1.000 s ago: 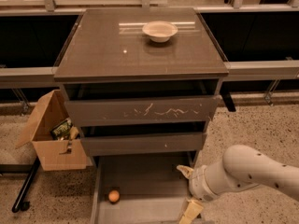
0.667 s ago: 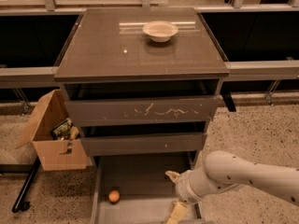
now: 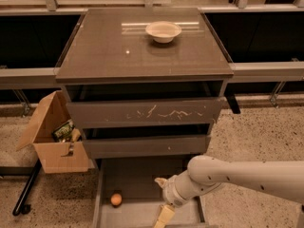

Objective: Pick orange from bottom drawer and place on counter

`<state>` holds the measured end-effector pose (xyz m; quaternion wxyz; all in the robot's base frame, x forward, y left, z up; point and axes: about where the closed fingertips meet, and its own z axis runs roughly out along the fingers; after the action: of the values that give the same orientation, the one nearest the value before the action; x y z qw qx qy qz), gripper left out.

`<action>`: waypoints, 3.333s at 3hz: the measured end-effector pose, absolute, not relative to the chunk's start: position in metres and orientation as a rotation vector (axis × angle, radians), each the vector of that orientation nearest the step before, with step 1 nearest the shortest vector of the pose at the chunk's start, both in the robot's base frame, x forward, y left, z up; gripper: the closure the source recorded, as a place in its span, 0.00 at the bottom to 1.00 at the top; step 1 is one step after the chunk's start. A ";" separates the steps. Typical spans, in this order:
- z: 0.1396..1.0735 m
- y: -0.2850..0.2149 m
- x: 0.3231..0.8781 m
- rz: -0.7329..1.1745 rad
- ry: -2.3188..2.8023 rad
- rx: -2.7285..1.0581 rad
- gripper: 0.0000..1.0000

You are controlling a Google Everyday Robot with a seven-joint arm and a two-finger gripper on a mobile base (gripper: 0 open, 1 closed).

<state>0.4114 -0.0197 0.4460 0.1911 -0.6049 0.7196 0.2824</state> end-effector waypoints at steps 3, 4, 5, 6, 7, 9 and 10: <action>0.338 -0.012 0.463 0.676 1.989 -1.853 0.00; 0.290 -0.007 0.483 0.712 1.949 -1.824 0.00; 0.252 0.009 0.497 0.752 1.910 -1.772 0.00; 0.222 0.034 0.506 0.792 1.868 -1.746 0.00; 0.191 0.061 0.510 0.833 1.822 -1.731 0.00; 0.150 0.117 0.531 0.919 1.705 -1.657 0.00; 0.142 0.131 0.537 0.921 1.686 -1.628 0.00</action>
Offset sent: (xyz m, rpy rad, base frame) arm 0.0690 0.0089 -0.1354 -0.1579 -0.0687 0.1184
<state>0.5371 0.1305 0.1423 0.3066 -0.6155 0.6372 0.3482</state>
